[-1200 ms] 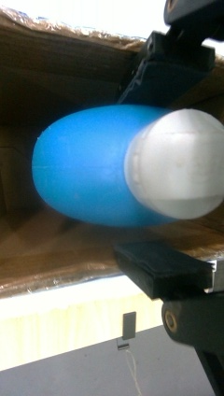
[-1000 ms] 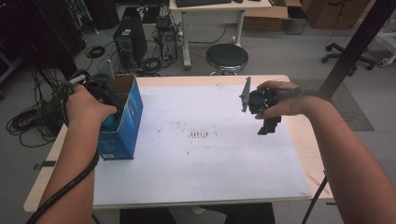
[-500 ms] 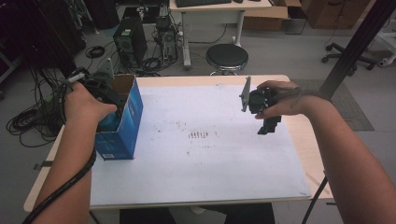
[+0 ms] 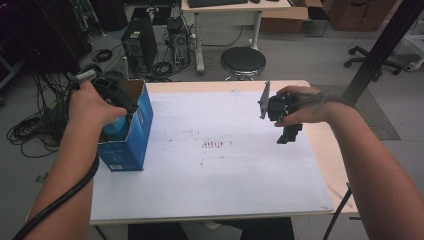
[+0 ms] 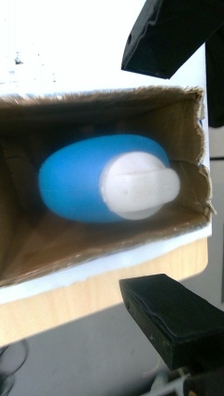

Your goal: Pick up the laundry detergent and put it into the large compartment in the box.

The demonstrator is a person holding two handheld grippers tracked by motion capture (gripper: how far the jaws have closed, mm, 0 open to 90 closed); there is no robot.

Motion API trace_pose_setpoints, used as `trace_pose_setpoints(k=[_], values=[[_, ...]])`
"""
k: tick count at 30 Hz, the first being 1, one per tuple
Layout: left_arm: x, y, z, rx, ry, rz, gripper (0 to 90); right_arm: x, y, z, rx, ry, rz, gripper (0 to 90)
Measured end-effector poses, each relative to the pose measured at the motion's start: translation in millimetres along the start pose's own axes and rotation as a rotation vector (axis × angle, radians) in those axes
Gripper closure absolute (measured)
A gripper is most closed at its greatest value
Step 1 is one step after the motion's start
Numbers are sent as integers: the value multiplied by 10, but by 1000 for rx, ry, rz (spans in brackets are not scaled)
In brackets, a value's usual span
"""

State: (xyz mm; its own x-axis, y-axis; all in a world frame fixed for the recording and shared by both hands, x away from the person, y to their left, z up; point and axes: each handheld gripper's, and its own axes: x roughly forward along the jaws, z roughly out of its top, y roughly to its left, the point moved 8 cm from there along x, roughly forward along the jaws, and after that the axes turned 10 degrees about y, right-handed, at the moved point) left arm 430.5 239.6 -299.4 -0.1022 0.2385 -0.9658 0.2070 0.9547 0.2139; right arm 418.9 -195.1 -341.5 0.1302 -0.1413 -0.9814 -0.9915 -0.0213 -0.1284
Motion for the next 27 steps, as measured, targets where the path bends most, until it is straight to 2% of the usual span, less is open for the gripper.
trace_pose_setpoints(k=[3,6,9,10,13,19,24,27], values=[[-85,-62,21,45,-14,-20,2,-2,-4,-8,2,5,1,70],[-148,-135,25,96,1,-71,2,-3,-8,-15,5,4,1,70],[-229,-208,39,146,-10,-102,2,-3,-12,-25,8,5,0,70],[-250,-235,44,171,-12,-97,2,0,-11,-25,9,4,2,69],[-325,-352,59,254,-24,-125,2,1,-13,-24,9,3,2,69],[-403,-535,98,376,-40,-95,2,-7,-16,-30,8,10,2,69],[-427,-689,130,455,-48,-80,2,-5,-19,-32,9,10,4,70],[-456,-806,152,559,-77,-43,2,-4,-14,-34,9,11,5,70]])
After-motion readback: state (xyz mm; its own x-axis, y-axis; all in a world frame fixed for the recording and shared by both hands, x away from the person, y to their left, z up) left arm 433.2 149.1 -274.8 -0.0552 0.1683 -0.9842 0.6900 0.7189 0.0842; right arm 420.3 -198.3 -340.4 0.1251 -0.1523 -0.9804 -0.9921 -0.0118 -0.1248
